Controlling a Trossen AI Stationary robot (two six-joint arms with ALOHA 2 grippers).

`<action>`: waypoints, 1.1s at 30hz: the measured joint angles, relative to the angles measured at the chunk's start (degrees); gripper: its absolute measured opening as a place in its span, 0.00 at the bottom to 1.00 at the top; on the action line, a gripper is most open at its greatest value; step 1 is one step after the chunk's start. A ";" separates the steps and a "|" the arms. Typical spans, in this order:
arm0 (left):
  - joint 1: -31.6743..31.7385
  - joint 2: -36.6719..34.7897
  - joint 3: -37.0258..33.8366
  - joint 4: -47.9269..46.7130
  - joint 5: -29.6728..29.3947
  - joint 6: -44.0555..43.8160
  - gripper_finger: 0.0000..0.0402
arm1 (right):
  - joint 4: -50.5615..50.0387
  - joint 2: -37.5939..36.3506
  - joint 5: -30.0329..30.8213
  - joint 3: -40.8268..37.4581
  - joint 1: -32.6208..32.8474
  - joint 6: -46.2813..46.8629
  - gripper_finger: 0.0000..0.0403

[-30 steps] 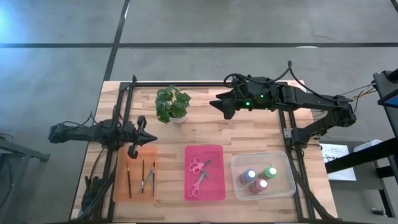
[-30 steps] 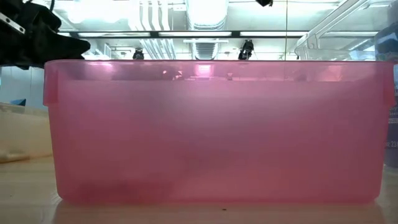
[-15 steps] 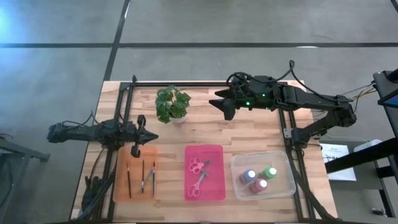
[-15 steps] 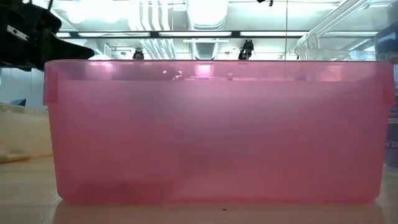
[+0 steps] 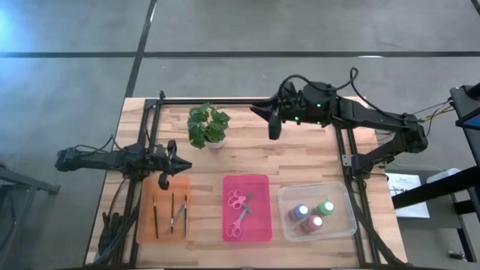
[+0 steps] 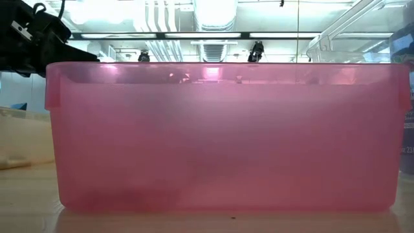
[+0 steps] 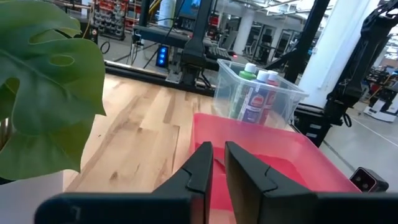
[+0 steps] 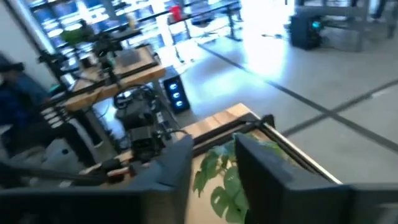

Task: Pick & Place Paint Supplies
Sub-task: Return to Home Position

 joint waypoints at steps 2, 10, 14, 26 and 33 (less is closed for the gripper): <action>0.02 0.00 0.00 0.00 0.00 0.00 0.13 | -0.24 -0.73 -3.14 0.00 0.06 -2.16 0.16; 0.02 0.00 0.00 -0.02 0.00 -0.15 0.13 | -1.93 -7.14 -10.00 -4.58 4.99 -8.99 0.02; 0.00 0.00 0.00 -0.03 0.00 -0.15 0.13 | 2.64 -16.56 -10.02 -14.42 7.64 -9.50 0.02; 0.00 0.00 0.00 -0.04 0.00 -0.13 0.13 | 14.12 -52.80 -9.66 -51.39 12.04 -4.98 0.02; 0.00 0.00 -0.02 -0.04 0.00 -0.13 0.13 | 18.21 -69.87 -8.03 -65.42 12.02 -5.35 0.02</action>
